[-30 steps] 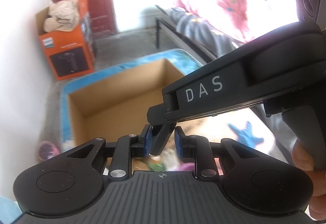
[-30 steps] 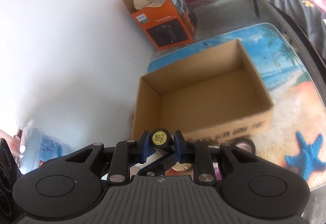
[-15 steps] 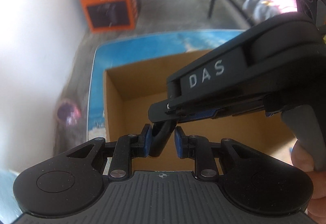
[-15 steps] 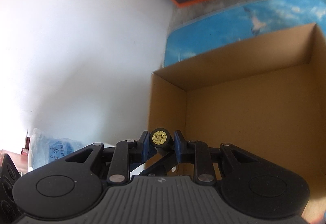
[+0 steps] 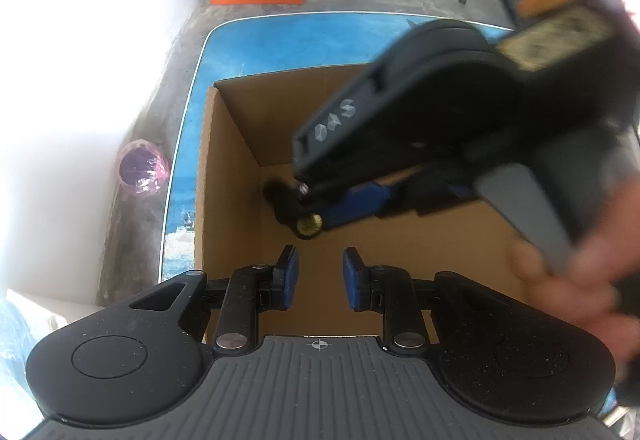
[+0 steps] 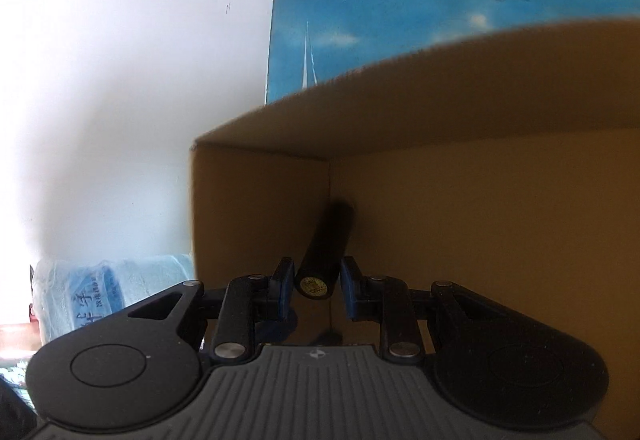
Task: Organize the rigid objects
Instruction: 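Lift the black cylinder and carry it into the cardboard box, then open the right gripper to drop the black cylinder in the box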
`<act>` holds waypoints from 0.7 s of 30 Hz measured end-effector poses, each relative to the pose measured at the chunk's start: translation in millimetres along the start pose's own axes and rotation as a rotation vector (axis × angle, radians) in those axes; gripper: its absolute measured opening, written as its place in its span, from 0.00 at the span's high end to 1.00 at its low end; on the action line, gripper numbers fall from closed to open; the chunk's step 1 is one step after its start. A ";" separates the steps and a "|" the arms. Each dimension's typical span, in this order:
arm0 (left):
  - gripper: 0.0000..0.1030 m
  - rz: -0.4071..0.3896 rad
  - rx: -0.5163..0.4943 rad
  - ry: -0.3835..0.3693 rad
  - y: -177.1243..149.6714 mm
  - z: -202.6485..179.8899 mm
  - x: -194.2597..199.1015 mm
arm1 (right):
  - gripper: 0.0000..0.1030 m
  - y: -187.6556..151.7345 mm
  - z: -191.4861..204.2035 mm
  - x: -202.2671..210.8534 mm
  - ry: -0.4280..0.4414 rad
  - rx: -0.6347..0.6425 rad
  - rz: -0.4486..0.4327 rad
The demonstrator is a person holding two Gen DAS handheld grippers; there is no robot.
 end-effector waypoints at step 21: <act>0.62 -0.202 0.099 -0.032 -1.9 27.2 69.5 | 0.72 -23.1 17.1 69.0 0.103 0.020 -0.170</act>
Point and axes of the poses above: each gripper's, at about its wrist camera, not at the fingertips, and x roughly against the way its jaws point, z to its left, y to its top, the point moved 7 cm from there along -x, roughly the way its jaws point, and after that the axes turned 13 degrees about -x, right-handed, at the moved point
